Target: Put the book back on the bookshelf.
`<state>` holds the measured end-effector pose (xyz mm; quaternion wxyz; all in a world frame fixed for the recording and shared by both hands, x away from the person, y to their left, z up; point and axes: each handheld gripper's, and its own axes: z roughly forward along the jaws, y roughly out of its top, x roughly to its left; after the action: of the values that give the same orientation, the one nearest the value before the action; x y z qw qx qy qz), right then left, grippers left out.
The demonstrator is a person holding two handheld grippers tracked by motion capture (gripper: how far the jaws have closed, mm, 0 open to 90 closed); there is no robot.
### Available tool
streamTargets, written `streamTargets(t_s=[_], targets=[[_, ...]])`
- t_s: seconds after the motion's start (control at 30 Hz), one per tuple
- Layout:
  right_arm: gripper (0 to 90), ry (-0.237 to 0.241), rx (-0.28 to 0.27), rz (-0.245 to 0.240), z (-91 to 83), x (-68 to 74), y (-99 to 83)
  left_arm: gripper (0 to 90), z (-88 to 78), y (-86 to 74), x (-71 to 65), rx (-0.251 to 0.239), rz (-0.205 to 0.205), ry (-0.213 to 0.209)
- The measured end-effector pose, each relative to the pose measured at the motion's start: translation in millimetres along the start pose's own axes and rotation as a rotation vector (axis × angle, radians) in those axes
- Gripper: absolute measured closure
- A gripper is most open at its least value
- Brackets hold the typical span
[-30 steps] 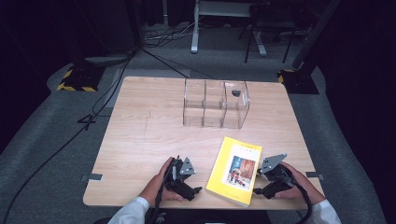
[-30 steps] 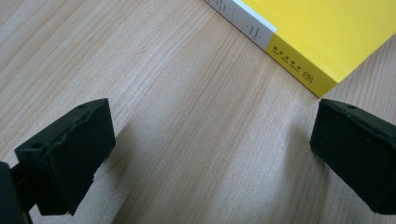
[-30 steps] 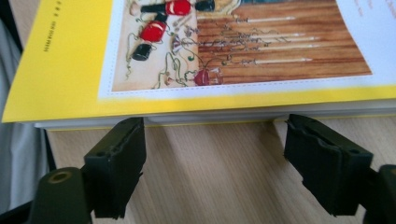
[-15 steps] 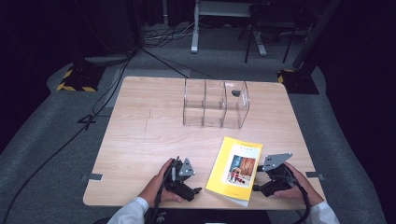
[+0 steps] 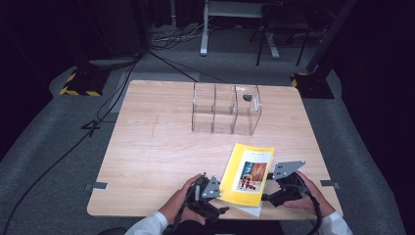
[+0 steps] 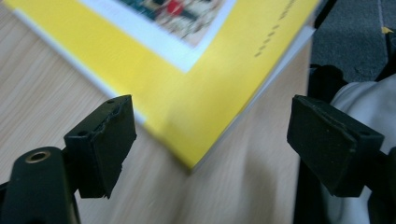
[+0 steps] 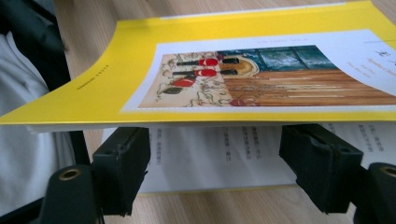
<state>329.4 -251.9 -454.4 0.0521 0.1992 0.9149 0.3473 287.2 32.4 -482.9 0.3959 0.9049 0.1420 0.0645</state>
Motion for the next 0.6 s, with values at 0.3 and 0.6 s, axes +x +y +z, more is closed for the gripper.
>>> streamTargets(t_s=[0.3,0.6], targets=[[25.1,-0.012,-0.067,0.016,-2.1,6.2,9.6,19.5,30.3,24.7,-25.2,-0.007,0.052,0.058],[25.1,-0.021,-0.139,0.054,-1.6,8.2,17.9,38.7,31.6,35.0,-27.3,-0.063,0.018,0.197]])
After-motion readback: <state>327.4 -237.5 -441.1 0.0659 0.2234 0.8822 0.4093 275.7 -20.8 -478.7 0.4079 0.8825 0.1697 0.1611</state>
